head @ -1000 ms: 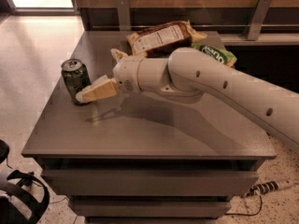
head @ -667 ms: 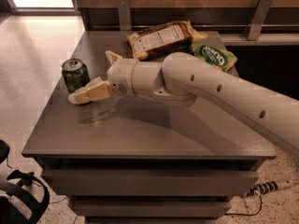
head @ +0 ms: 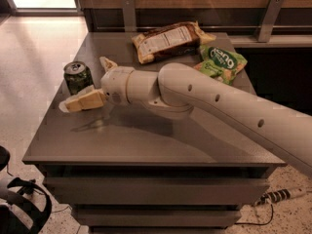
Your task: Knock green can over
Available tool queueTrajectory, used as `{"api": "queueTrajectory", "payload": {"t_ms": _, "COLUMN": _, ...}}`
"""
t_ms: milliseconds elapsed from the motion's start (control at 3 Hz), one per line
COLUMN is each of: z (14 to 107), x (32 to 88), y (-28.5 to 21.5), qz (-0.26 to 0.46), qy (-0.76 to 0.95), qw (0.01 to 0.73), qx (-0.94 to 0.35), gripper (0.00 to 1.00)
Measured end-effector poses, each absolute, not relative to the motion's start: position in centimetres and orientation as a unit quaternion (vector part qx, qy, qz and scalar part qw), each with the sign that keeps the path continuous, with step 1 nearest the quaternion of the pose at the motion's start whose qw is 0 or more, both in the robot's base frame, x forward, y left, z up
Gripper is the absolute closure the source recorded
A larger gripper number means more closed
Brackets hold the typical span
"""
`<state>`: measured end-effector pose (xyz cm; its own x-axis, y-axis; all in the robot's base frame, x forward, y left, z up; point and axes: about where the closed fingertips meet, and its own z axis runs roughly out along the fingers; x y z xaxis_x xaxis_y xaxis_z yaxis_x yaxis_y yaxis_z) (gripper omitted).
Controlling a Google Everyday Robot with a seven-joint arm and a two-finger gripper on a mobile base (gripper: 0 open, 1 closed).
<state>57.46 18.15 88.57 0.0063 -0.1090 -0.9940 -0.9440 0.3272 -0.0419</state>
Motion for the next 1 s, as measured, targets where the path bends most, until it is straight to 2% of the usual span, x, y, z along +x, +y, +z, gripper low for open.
{"api": "queueTrajectory", "payload": {"t_ms": 667, "z": 87.92, "x": 57.39, "y": 19.54, "qz": 0.378, "qy": 0.595, "qw": 0.554, "qx": -0.443, "gripper": 0.41}}
{"api": "queueTrajectory", "payload": {"t_ms": 1000, "z": 87.97, "x": 57.28, "y": 19.76, "qz": 0.379, "qy": 0.594, "qw": 0.554, "qx": -0.444, "gripper": 0.65}}
